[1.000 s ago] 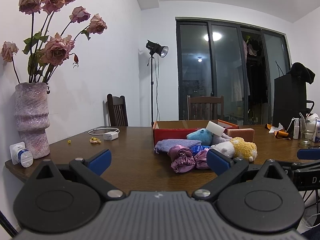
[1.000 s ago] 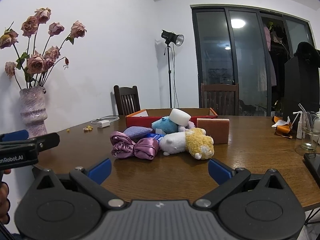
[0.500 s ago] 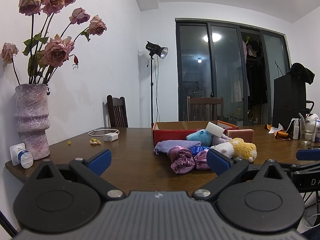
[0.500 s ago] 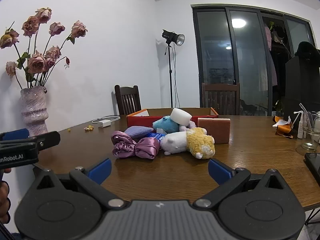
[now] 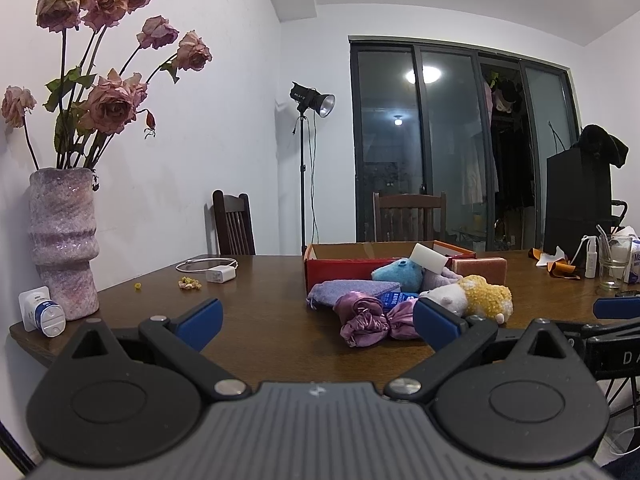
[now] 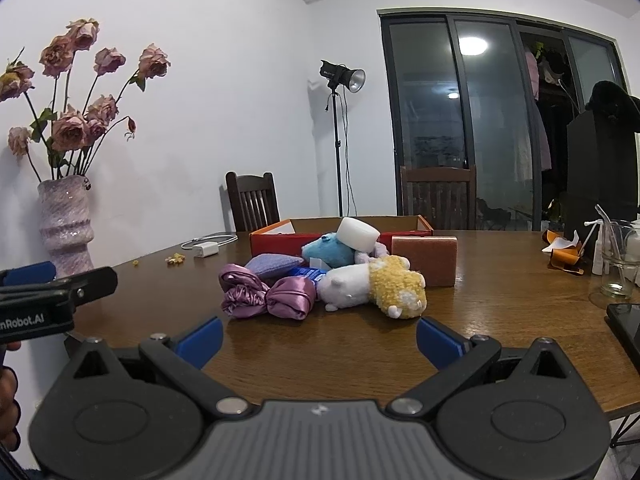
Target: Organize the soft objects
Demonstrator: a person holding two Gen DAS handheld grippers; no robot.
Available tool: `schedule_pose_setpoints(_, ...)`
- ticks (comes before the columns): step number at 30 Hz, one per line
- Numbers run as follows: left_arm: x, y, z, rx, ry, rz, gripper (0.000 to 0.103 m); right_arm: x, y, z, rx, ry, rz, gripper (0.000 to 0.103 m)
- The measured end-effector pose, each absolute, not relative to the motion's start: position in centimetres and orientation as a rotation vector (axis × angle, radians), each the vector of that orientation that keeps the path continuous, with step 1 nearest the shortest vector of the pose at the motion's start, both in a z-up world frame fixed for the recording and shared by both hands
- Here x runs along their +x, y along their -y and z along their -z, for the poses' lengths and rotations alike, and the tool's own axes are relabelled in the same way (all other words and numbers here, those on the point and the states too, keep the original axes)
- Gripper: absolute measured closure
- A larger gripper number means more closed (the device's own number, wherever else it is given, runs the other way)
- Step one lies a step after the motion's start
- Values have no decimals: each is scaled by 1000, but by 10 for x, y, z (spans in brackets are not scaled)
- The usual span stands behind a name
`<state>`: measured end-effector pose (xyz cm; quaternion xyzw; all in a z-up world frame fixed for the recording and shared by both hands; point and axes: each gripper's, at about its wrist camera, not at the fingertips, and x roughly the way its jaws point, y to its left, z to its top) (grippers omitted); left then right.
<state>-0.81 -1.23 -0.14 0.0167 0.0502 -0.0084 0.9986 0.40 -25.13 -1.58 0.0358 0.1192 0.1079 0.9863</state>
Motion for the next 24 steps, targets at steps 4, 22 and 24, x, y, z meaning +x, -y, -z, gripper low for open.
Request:
schedule_pose_setpoints(4, -8, 13, 2, 34, -100, 17, 0, 3, 251, 16, 67, -237, -221, 0)
schedule_pose_setpoints(22, -7, 13, 1, 37, -97, 18, 0, 3, 252, 15, 65, -233, -218, 0)
schedule_pose_setpoints(24, -4, 12, 0, 33, -97, 16, 0, 5, 254, 14, 68, -232, -215, 0)
